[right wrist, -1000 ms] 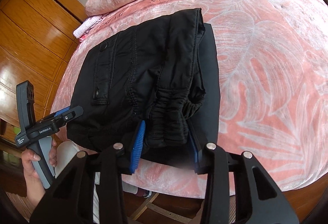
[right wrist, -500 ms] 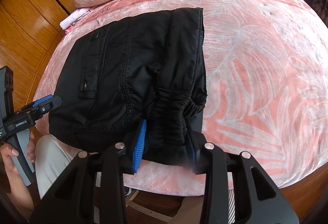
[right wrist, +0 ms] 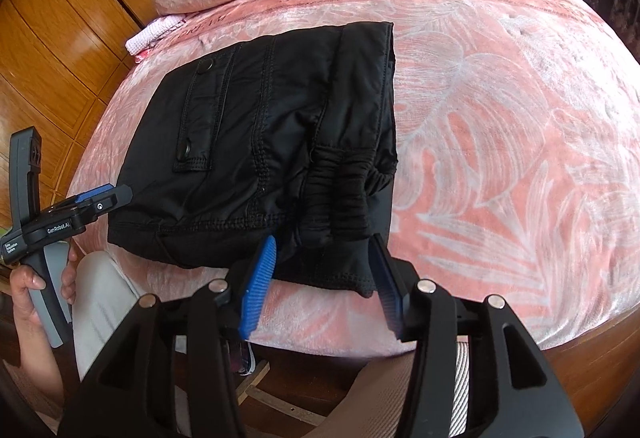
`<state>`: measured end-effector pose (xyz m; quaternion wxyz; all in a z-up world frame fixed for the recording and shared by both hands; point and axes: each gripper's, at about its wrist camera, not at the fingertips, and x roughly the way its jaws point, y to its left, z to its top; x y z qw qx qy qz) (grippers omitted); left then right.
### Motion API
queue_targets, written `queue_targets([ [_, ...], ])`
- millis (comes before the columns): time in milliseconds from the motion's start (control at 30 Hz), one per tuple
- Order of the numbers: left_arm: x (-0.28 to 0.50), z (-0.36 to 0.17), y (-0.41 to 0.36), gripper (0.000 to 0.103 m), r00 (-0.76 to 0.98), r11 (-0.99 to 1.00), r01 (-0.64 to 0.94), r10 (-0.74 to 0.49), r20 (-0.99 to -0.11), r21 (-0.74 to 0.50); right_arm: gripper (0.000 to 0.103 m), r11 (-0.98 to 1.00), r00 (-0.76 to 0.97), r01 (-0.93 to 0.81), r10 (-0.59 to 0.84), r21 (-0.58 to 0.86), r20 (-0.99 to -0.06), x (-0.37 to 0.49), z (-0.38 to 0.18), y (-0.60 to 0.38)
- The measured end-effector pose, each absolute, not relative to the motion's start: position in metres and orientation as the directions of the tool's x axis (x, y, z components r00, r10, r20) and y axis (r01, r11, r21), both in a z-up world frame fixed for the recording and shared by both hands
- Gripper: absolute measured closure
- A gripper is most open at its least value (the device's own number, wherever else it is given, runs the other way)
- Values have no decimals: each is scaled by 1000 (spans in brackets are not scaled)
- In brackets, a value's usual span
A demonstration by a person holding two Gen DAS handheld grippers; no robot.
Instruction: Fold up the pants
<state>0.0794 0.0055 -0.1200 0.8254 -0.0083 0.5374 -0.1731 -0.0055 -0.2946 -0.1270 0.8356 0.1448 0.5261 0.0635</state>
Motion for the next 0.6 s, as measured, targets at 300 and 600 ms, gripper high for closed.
queue_targets([
  [300, 72, -135, 19, 4, 315, 930, 240, -347, -883, -280, 85, 905, 450, 61, 352, 422, -821, -8, -134, -303],
  [600, 81, -146, 15, 3, 310, 931, 238, -343, -887, -277, 88, 915, 410, 71, 337, 398, -848, -4, -147, -302],
])
